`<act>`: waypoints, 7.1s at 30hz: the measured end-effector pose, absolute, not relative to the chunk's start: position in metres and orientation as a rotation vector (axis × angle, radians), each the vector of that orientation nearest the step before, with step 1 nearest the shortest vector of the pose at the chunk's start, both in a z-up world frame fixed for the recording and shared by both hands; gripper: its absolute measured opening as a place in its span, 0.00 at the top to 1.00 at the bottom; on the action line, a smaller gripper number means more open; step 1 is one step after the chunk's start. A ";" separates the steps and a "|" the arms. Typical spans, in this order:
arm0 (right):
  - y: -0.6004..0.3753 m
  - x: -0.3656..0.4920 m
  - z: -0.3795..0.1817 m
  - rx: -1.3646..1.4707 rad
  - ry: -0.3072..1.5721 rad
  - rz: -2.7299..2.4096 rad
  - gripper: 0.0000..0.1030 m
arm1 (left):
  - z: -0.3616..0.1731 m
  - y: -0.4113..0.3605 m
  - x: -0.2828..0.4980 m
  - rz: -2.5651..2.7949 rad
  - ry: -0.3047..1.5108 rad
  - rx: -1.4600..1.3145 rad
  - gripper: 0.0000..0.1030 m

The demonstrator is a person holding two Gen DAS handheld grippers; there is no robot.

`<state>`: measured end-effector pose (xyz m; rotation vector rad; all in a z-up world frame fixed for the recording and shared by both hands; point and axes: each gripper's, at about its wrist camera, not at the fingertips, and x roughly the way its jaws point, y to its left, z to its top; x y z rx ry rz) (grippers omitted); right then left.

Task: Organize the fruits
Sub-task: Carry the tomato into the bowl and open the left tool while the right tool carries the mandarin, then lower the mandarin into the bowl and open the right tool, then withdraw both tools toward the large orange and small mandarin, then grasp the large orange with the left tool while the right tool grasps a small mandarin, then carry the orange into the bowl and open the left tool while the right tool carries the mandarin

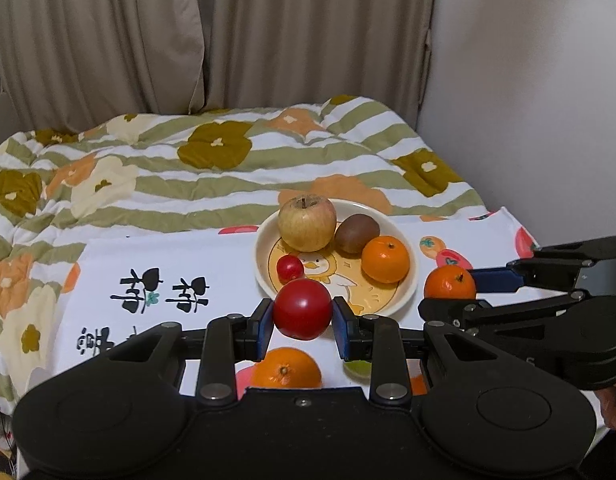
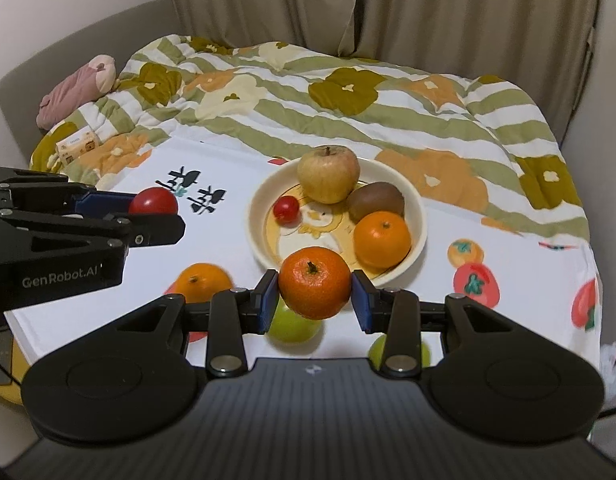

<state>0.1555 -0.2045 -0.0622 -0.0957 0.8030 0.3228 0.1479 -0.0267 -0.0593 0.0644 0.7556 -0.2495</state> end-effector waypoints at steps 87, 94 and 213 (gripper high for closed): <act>-0.215 0.221 -0.100 -0.097 0.863 0.472 0.00 | -0.078 -0.012 0.138 0.018 0.746 0.029 0.05; -0.222 0.197 -0.080 -0.101 0.819 0.430 0.00 | -0.063 -0.012 0.118 -0.020 0.704 -0.013 0.05; -0.204 0.123 -0.078 0.011 0.798 0.070 0.49 | -0.080 0.007 0.137 -0.384 0.746 0.154 0.37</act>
